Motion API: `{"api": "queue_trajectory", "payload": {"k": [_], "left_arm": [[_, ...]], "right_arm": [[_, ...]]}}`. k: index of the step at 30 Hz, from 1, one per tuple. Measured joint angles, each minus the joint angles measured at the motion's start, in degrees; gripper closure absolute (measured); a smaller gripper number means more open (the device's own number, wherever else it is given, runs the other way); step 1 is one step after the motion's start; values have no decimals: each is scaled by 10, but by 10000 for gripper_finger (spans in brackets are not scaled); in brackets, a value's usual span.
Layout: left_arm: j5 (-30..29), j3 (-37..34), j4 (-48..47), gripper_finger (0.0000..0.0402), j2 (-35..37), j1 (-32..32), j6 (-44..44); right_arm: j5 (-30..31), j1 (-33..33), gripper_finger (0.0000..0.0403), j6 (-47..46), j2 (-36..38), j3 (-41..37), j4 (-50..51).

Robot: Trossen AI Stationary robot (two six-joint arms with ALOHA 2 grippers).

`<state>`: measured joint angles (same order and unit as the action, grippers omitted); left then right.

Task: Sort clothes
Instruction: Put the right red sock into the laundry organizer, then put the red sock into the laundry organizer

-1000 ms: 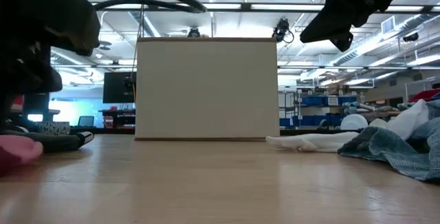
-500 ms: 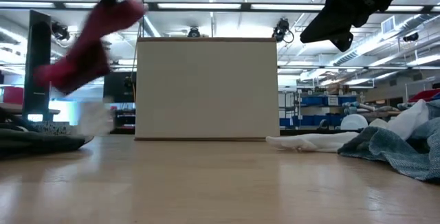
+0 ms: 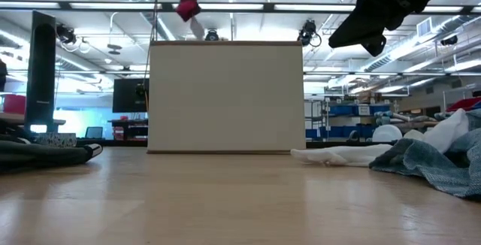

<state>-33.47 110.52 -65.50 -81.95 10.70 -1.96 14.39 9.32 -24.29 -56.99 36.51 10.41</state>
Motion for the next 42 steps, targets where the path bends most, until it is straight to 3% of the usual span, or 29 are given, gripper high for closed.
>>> {"api": "queue_trajectory", "payload": {"k": [7,14,19,25,29,34,42], "left_arm": [[74,6,92,401,-17,142,77],[99,6,76,378,-82,208,79],[165,5,40,326,-132,229,67],[164,5,-39,255,-149,239,61],[169,5,-94,242,-140,228,44],[162,5,-184,241,-101,170,-8],[162,-58,-229,241,-7,-20,-171]], "right_arm": [[0,0,364,15,0,0,0],[5,-1,364,20,0,0,0],[26,-1,364,19,0,0,1],[28,-1,364,19,0,0,0],[28,-1,364,19,0,0,2],[28,-1,364,15,0,0,4],[27,-1,364,15,0,0,4]]}}
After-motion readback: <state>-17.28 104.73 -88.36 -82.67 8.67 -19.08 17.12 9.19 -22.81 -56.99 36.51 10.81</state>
